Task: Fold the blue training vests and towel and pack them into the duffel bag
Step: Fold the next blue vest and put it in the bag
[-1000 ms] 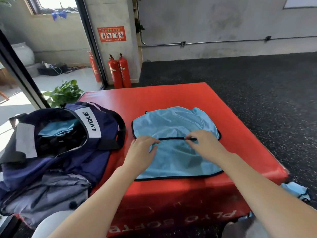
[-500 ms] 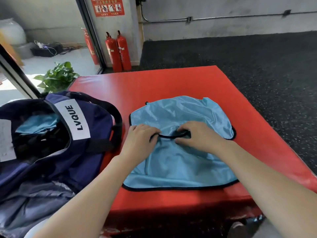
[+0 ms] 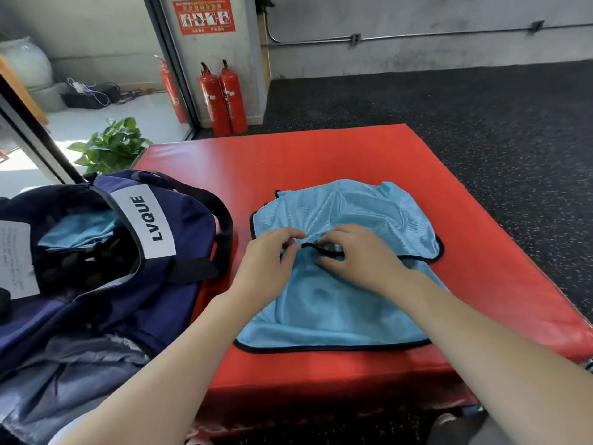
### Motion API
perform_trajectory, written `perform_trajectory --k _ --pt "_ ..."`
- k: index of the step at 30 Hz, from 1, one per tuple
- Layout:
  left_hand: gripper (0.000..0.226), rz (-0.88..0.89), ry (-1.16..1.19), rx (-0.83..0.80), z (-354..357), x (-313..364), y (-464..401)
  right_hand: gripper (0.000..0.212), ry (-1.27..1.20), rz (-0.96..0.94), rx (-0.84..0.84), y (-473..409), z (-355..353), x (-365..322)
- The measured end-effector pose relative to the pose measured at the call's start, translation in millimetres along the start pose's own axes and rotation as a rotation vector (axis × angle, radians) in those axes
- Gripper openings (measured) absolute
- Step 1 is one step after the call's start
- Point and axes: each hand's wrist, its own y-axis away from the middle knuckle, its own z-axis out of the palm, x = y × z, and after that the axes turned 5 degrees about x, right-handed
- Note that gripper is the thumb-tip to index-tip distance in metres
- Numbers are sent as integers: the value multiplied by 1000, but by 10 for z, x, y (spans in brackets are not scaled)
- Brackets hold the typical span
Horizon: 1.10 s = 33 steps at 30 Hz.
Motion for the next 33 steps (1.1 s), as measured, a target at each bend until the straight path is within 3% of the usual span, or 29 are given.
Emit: perform_trajectory --k 6,13,20,29,33 --pt "22 31 18 10 -24 68 56 14 -1 -62 119 58 29 -126" --pt "19 56 26 38 -77 56 71 8 -223 46 18 75 -31 -164" --pt "36 121 -49 -4 -42 55 77 8 -300 69 16 52 -107 -150" --pt "17 272 -216 117 -6 88 133 8 -314 63 21 136 -179 -169" --pt "17 262 -231 131 -96 54 124 18 -220 43 34 207 -238 -80"
